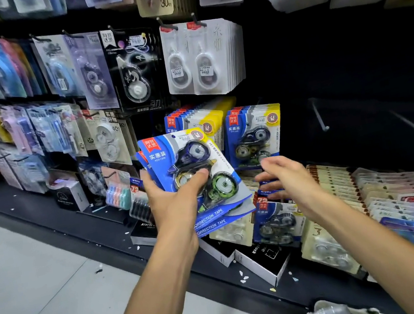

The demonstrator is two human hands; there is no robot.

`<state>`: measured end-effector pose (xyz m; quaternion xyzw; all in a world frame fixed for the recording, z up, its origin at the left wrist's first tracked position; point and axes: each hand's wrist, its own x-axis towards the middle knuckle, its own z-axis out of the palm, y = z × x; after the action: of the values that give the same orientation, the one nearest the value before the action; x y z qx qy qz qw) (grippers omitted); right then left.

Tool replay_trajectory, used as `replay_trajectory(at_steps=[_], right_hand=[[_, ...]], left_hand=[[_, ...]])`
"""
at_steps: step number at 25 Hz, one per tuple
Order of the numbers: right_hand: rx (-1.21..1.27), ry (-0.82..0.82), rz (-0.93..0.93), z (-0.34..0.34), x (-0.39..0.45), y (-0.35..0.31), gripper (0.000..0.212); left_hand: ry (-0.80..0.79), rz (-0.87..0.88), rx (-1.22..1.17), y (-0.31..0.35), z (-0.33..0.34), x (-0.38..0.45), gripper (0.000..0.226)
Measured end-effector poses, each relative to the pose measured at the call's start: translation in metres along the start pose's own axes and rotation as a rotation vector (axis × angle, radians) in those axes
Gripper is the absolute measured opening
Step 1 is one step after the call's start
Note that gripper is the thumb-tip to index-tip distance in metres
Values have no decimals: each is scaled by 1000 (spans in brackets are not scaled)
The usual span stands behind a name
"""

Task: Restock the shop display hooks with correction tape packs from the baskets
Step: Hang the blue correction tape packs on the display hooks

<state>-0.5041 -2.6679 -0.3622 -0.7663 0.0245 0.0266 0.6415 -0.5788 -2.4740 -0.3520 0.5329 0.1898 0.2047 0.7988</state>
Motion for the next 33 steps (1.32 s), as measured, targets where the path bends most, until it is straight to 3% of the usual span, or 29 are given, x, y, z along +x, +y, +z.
replay_trajectory(at_steps=[3,8,12,17,20,25,28,33], right_hand=[[-36,-231,-146,14,-25,-16,49],[130,-48,-111,9,-29,-30,23],[297,79,5,-3,-27,-24,23],[-36,322,-229,-26,-29,-10,27],[-205,324,-334,-29,-37,-3,28],[-120,279,-358,-19,-40,1,36],[31,320,-286,-19,-32,-3,28],[-127,348,-383,-23,-33,1,10]], left_hand=[[-46,-22,-2,0,3,-3,75],[-162,-137,-174,3,4,-8,46],[-75,-133,-111,-3,6,-4,29],[131,30,-11,-3,5,-1,47],[165,39,-104,-1,3,2,29],[162,33,-113,-4,4,3,27],[156,17,-119,-4,5,5,30],[145,23,-131,-3,5,5,39]])
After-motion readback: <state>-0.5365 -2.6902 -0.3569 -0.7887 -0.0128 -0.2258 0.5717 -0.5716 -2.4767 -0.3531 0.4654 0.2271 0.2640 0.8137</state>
